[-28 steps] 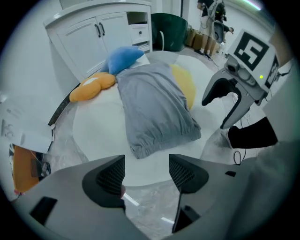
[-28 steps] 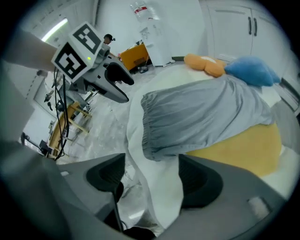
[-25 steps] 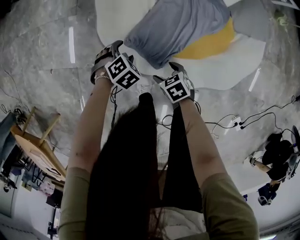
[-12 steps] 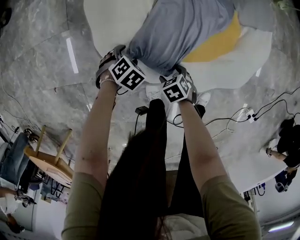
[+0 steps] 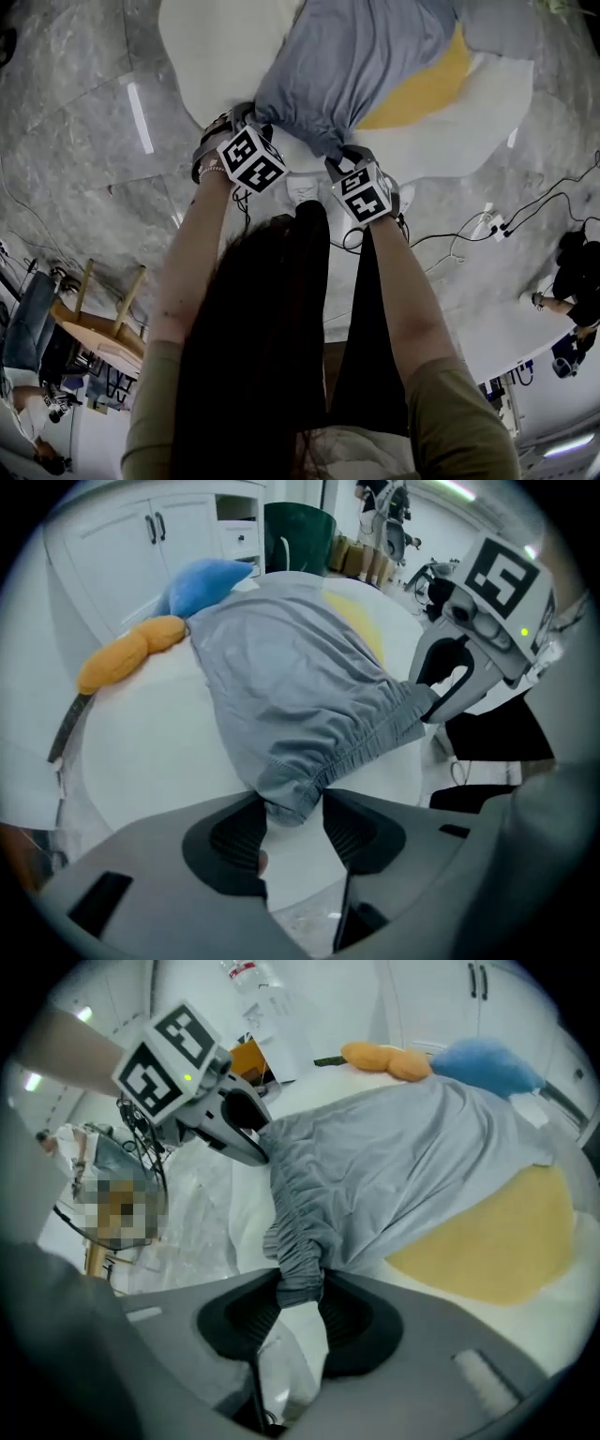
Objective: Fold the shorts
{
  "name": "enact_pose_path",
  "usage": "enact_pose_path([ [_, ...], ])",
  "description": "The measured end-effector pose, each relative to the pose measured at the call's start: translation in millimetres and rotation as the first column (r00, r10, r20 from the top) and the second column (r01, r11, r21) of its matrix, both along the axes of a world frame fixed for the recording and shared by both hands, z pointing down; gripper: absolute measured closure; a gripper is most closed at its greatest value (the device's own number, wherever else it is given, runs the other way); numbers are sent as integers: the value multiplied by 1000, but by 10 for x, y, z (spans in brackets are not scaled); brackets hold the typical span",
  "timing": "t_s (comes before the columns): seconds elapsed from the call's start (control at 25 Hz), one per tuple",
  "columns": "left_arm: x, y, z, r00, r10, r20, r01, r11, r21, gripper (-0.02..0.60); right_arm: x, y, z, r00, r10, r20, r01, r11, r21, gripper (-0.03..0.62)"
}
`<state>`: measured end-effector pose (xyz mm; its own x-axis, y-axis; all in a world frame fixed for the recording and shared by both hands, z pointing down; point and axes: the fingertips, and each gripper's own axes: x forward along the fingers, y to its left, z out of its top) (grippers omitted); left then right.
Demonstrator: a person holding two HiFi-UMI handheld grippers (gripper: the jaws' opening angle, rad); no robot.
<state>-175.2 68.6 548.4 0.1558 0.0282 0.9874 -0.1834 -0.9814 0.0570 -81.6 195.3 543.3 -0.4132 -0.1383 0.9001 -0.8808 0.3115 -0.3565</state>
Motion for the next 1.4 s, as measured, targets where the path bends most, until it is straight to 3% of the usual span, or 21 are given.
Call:
enact_pose_path([
  [0.08,62,76,-24,1000,-13,-2,13,995,-99,472,5,62,-105,999,9,42,-9,1000,6,476],
  [0.12,101,100,-47,1000,-8,-5,7,992,-127,484,15,78,-141,999,6,51,-7,1000,10,476],
  [0.24,164,169,-102,1000,28,-10,-29,990,-135,541,38,79,-232,998,-9,68,7,1000,21,477],
  [0.48,27,364,-222,997,-68,-19,63,977,-201,548,27,144,-366,992,-80,102,75,996,54,478],
  [0.68,-210,725,-335,998,-62,-1,60,971,-230,548,-81,367,-474,981,-140,131,134,990,52,479],
  [0.96,-388,1260,-421,995,-92,25,95,954,-284,548,-247,902,-544,969,-162,186,166,986,-4,479],
  [1.2,-644,1875,-531,993,-97,64,114,920,-374,548,-442,1460,-627,938,-220,267,248,966,-78,479],
  [1.4,-467,1596,-700,982,-191,9,182,922,-342,548,-301,1269,-734,926,-177,334,212,975,-70,479],
])
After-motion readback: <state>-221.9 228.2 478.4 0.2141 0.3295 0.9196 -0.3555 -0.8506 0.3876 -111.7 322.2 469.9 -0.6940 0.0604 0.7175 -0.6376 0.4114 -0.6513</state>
